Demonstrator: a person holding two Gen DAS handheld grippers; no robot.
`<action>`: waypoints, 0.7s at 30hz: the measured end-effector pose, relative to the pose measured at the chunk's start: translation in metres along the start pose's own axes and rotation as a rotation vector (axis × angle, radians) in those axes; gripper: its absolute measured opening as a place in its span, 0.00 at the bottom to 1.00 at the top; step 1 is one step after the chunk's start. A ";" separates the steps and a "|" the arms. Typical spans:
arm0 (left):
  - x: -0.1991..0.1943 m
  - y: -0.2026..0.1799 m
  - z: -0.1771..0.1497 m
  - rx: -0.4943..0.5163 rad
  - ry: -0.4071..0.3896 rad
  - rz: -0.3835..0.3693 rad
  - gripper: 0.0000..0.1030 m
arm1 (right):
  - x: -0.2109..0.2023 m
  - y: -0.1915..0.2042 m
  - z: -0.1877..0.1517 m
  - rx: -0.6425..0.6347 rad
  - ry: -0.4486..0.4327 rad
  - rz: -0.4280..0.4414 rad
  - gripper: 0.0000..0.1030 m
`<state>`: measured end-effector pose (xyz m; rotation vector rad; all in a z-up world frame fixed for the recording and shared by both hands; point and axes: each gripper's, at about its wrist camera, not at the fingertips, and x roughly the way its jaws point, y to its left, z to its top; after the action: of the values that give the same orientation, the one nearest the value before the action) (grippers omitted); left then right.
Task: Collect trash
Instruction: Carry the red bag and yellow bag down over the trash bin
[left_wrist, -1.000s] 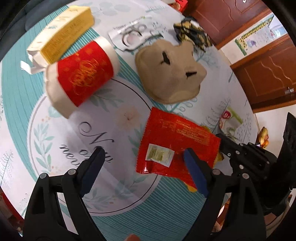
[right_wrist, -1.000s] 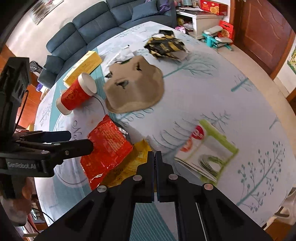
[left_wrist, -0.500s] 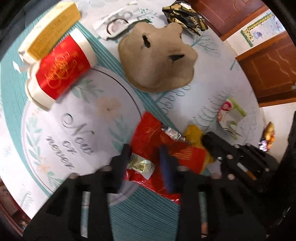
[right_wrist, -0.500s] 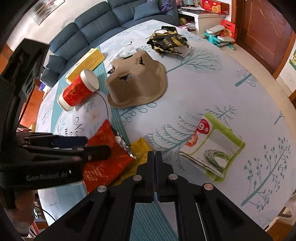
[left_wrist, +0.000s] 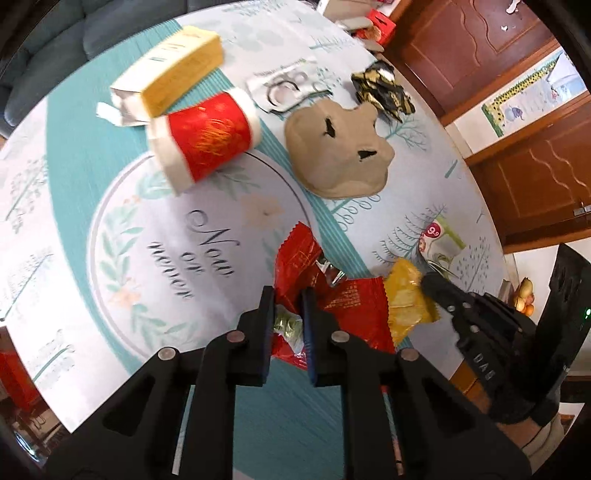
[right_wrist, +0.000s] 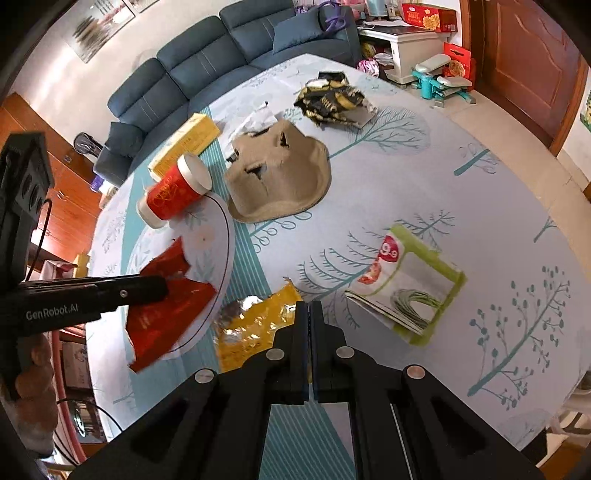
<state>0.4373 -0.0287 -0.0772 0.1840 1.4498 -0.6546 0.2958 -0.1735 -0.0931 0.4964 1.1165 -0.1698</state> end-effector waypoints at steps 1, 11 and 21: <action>-0.006 0.000 -0.003 -0.001 -0.008 0.006 0.10 | -0.006 -0.002 -0.001 0.001 -0.007 0.005 0.01; -0.035 -0.023 -0.047 0.032 -0.055 0.029 0.10 | -0.071 -0.013 -0.017 -0.006 -0.076 0.054 0.01; -0.074 -0.107 -0.128 0.015 -0.152 0.058 0.10 | -0.161 -0.036 -0.070 -0.107 -0.132 0.093 0.01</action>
<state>0.2738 -0.0297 0.0035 0.1834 1.2897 -0.6191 0.1542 -0.1912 0.0160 0.4342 0.9658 -0.0598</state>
